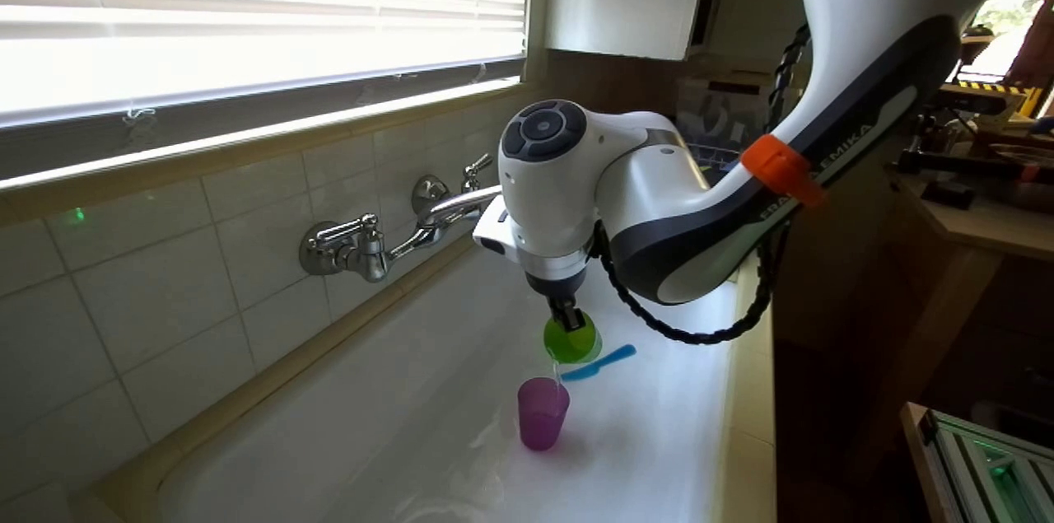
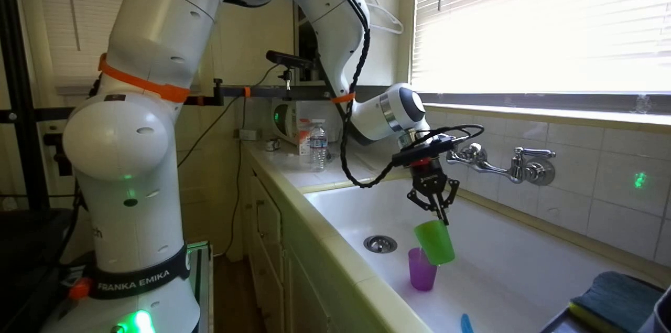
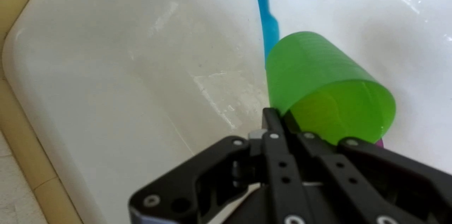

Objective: Move the purple cup to the left, then pour the water from the green cup into the purple cup

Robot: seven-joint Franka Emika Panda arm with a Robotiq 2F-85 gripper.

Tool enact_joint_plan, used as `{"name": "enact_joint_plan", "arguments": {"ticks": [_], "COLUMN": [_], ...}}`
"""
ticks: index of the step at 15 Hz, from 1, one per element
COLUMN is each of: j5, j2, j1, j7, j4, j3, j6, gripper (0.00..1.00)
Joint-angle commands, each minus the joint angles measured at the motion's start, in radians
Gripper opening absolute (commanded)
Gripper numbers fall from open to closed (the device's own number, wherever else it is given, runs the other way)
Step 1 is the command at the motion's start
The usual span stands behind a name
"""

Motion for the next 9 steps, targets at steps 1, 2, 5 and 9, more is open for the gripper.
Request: {"name": "enact_joint_plan", "arguments": {"ticks": [1, 2, 5, 9], "j5": [-0.041, -0.043, -0.053, -0.068], "j2": [-0.016, -0.016, -0.014, -0.010], "j1": [0.002, 0.001, 0.003, 0.003], "j7": [0.030, 0.032, 0.037, 0.052], "j4": [-0.002, -0.001, 0.003, 0.009], "j3": [0.016, 0.018, 0.023, 0.028], "j6": [-0.057, -0.063, -0.080, -0.091], "gripper": [0.01, 0.01, 0.01, 0.01]}}
